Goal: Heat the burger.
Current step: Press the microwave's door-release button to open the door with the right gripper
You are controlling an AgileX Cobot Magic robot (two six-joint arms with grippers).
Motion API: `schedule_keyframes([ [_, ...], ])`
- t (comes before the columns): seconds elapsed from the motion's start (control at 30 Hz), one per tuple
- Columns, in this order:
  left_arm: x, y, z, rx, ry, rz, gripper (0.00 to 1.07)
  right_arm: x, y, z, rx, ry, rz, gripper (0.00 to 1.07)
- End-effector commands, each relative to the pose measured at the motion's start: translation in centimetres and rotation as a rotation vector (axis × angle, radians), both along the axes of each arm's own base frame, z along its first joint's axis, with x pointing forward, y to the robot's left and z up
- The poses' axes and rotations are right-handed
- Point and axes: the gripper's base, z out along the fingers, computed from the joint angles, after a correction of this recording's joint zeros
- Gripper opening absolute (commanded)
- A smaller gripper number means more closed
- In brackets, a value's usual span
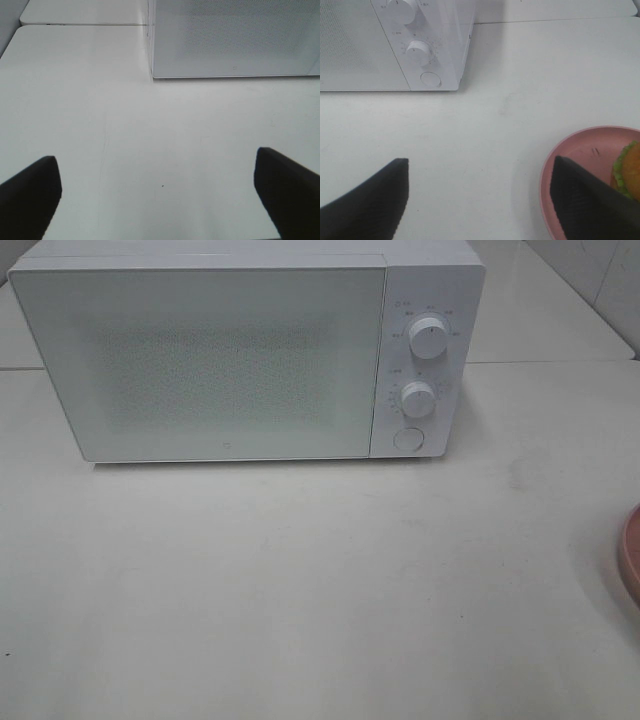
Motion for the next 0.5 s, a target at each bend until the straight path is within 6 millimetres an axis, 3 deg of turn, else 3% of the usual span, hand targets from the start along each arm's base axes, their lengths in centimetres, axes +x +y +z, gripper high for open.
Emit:
schedule_keyframes([
  [0.03, -0.1, 0.0, 0.0, -0.001, -0.011, 0.000, 1.00, 0.6, 0.0, -0.2, -0.004, -0.028, -0.008, 0.75],
  [0.5, -0.1, 0.0, 0.0, -0.001, -0.011, 0.000, 1.00, 4.5, 0.2, -2.1, -0.005, -0.035, -0.024, 0.75],
])
